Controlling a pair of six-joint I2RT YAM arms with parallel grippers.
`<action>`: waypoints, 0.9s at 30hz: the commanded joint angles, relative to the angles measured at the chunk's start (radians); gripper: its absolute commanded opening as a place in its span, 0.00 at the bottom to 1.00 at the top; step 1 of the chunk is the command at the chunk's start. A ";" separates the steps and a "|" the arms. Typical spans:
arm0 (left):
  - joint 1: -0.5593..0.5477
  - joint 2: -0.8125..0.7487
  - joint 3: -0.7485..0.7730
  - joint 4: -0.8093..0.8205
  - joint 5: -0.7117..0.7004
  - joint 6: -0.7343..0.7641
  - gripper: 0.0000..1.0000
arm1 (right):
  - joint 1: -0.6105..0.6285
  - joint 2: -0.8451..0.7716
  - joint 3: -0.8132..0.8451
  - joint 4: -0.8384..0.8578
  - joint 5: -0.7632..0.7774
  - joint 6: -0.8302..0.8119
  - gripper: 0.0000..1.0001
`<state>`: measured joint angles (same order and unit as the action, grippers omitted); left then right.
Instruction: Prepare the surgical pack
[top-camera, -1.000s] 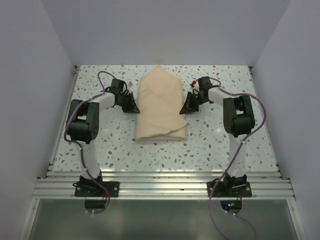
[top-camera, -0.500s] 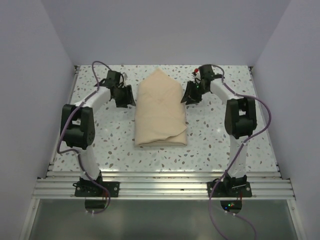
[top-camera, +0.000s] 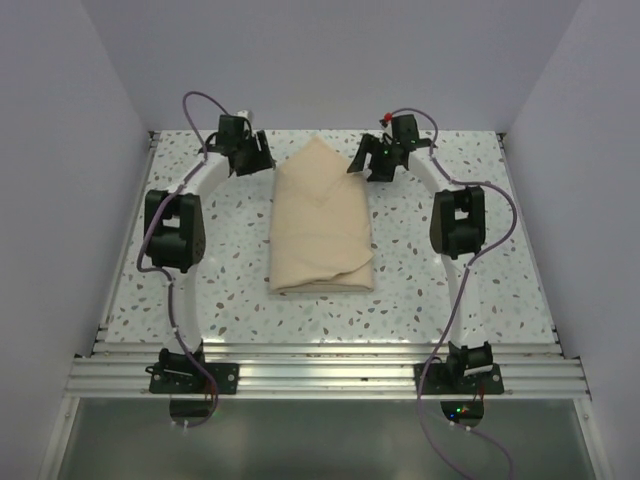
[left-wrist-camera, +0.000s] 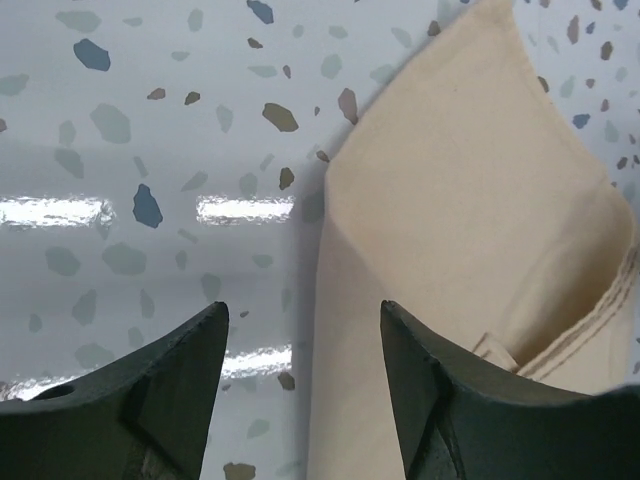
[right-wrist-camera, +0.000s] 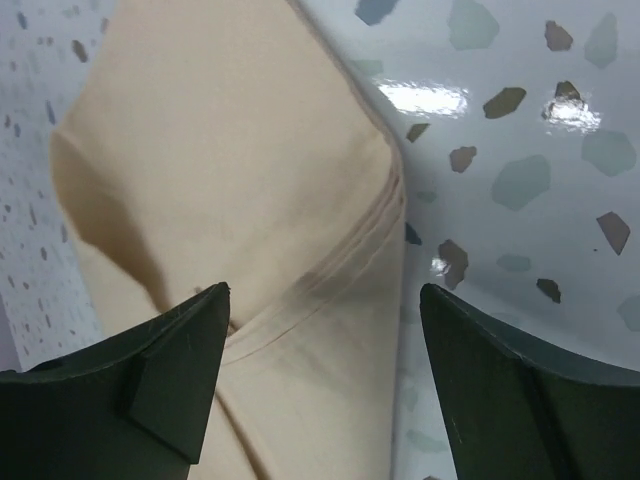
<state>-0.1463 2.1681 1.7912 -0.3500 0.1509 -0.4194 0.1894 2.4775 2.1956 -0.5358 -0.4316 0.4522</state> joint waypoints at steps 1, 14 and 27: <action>0.008 0.093 0.097 0.059 -0.030 -0.041 0.66 | -0.008 0.049 0.050 0.045 0.022 0.025 0.81; 0.007 0.023 -0.055 0.198 -0.017 -0.013 0.51 | -0.056 0.051 0.010 0.069 -0.016 0.040 0.76; 0.005 -0.104 -0.279 0.491 0.341 -0.156 0.00 | -0.085 -0.154 -0.324 0.494 -0.300 0.244 0.21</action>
<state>-0.1459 1.9854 1.4971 0.0715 0.3115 -0.5217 0.0887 2.4187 1.9152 -0.2333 -0.6239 0.6289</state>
